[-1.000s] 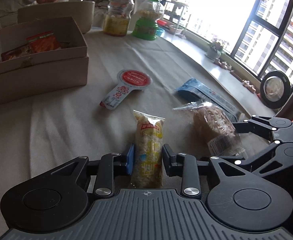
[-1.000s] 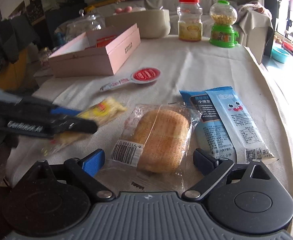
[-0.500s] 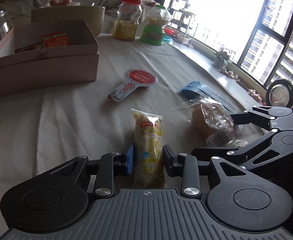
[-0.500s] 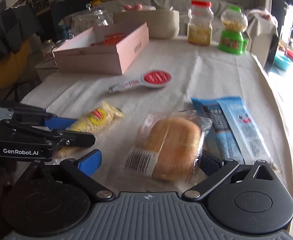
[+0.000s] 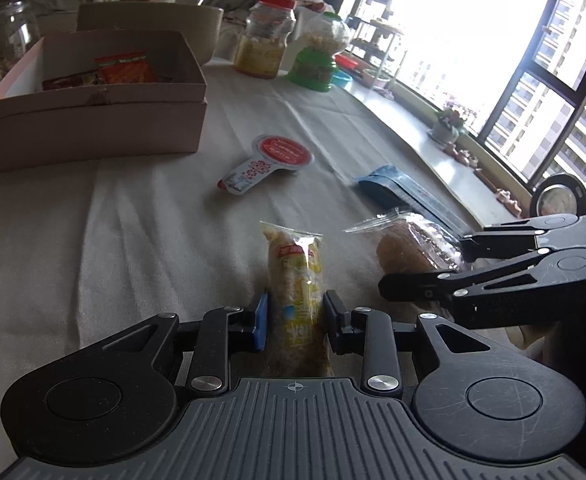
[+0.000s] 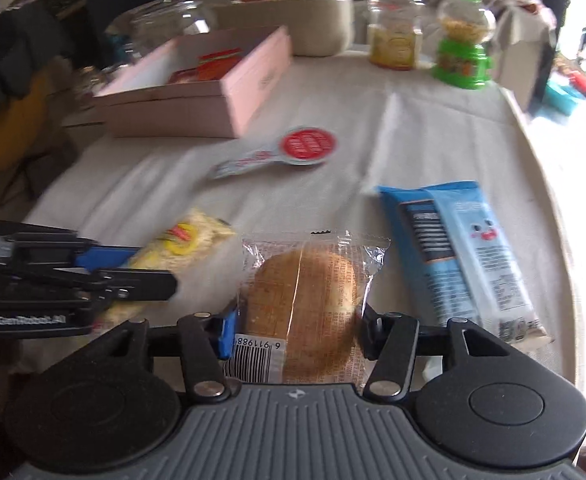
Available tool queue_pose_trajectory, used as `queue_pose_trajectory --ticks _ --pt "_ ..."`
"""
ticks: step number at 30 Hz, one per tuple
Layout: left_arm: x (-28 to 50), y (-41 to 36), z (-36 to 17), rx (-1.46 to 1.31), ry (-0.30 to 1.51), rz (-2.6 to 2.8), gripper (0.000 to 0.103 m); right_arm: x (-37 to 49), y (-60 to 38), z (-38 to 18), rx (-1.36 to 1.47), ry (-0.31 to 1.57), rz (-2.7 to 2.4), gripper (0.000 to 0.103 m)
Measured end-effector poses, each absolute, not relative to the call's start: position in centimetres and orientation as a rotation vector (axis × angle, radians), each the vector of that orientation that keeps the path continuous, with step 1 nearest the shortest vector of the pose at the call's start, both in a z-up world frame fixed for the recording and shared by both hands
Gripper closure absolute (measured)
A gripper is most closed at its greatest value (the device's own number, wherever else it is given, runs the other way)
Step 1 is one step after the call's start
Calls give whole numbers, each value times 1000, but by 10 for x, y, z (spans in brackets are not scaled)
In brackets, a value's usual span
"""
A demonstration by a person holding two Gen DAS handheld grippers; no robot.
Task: Organize snacks
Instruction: 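Grasp the wrapped bread roll with the right gripper while the left holds the yellow stick snack, then carry both snacks over the pink box and open both grippers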
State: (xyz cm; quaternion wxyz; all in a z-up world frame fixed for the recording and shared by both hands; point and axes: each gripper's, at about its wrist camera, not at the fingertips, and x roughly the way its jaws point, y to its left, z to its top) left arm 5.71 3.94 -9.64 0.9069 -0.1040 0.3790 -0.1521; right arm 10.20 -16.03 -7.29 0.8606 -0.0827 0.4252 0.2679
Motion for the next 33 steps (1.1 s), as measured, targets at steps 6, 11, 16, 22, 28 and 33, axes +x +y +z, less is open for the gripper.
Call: queue_pose_trajectory --ticks 6,11,16,22,28,33 --pt "43 87 -38 -214 579 -220 70 108 -138 20 -147 672 663 49" --pt "78 140 18 -189 402 -56 70 156 -87 83 -107 559 683 49" --pt "140 175 21 -256 438 -53 70 219 -26 91 -136 555 640 49" --pt "202 202 -24 -368 567 -17 70 272 28 60 -174 669 607 49" --pt "232 199 -53 -307 739 -50 69 305 58 27 -230 738 586 49" --pt "226 198 -62 -267 710 -85 69 329 73 -3 -230 828 583 49"
